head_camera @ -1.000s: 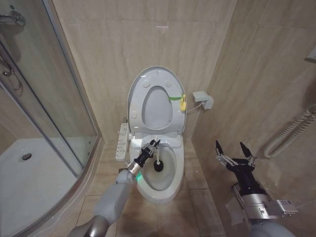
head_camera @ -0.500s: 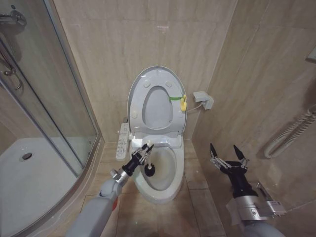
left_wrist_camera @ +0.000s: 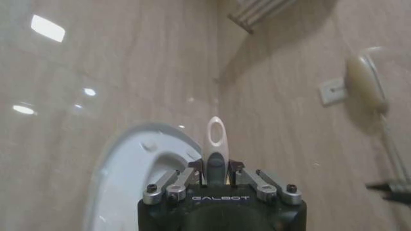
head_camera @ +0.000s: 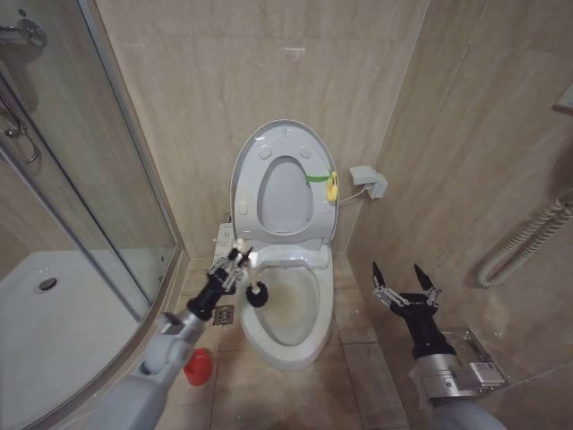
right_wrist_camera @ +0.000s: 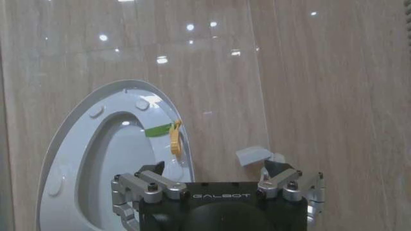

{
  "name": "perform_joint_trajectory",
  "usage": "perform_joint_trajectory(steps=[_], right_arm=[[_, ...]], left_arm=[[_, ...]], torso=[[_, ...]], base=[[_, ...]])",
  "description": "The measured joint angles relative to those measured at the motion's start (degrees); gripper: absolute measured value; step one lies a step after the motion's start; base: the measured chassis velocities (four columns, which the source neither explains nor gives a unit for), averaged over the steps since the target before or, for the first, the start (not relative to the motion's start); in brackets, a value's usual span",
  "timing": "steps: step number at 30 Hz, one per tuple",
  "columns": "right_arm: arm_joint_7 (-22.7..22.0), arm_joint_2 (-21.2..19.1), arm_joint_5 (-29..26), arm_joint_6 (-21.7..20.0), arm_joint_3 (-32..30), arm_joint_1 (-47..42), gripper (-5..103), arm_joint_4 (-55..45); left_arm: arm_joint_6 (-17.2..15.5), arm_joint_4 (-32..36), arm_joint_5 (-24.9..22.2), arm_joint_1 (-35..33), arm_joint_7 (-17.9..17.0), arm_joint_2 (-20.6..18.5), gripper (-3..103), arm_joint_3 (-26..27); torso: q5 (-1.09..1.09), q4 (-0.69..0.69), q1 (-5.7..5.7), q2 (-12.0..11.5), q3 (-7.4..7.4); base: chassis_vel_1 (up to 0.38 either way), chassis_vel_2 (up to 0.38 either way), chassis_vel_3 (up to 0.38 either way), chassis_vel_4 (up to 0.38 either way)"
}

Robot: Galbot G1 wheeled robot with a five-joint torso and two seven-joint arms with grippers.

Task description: Open the toilet lid, clean the toilet bowl with a toilet brush, close the toilet lid, and flush.

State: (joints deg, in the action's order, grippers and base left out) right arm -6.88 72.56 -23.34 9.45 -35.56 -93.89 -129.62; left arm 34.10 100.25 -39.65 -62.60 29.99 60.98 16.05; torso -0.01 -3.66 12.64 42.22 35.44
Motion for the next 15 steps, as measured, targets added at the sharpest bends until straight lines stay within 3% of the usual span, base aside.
perform_joint_trajectory(steps=[3,4,8,9,11,15], right_arm=[[0.01,-0.49,-0.01,0.03,0.06,0.44,100,0.37],[0.01,-0.49,-0.01,0.03,0.06,0.44,100,0.37],[-0.18,-1.5,-0.64,-0.24,0.08,1.73,100,0.56],[-0.18,-1.5,-0.64,-0.24,0.08,1.73,100,0.56],[-0.35,-1.9,-1.01,-0.64,0.35,2.38,100,0.55],[-0.45,-2.22,-1.19,-0.84,0.77,2.67,100,0.41]], left_arm=[[-2.45,8.12,2.27,-7.31,-4.39,-1.46,26,6.48],[-2.45,8.12,2.27,-7.31,-4.39,-1.46,26,6.48],[-5.26,16.54,5.82,-17.36,-8.36,-0.27,26,16.73],[-5.26,16.54,5.82,-17.36,-8.36,-0.27,26,16.73],[-6.0,19.6,7.7,-22.63,-10.38,2.74,26,21.46],[-5.73,20.66,10.33,-28.62,-12.9,7.16,26,25.65]], torso=[[-0.01,-0.01,0.0,0.0,0.0],[-0.01,-0.01,0.0,0.0,0.0],[-0.01,0.01,-0.01,0.0,0.0],[-0.01,0.01,-0.01,0.0,0.0],[0.0,0.01,-0.01,0.0,0.0],[0.0,0.01,0.0,0.0,0.0]], base=[[0.0,0.0,0.0,0.0],[0.0,0.0,0.0,0.0],[0.0,0.0,0.0,0.0],[0.0,0.0,0.0,0.0],[0.0,0.0,0.0,0.0],[0.0,0.0,0.0,0.0]])
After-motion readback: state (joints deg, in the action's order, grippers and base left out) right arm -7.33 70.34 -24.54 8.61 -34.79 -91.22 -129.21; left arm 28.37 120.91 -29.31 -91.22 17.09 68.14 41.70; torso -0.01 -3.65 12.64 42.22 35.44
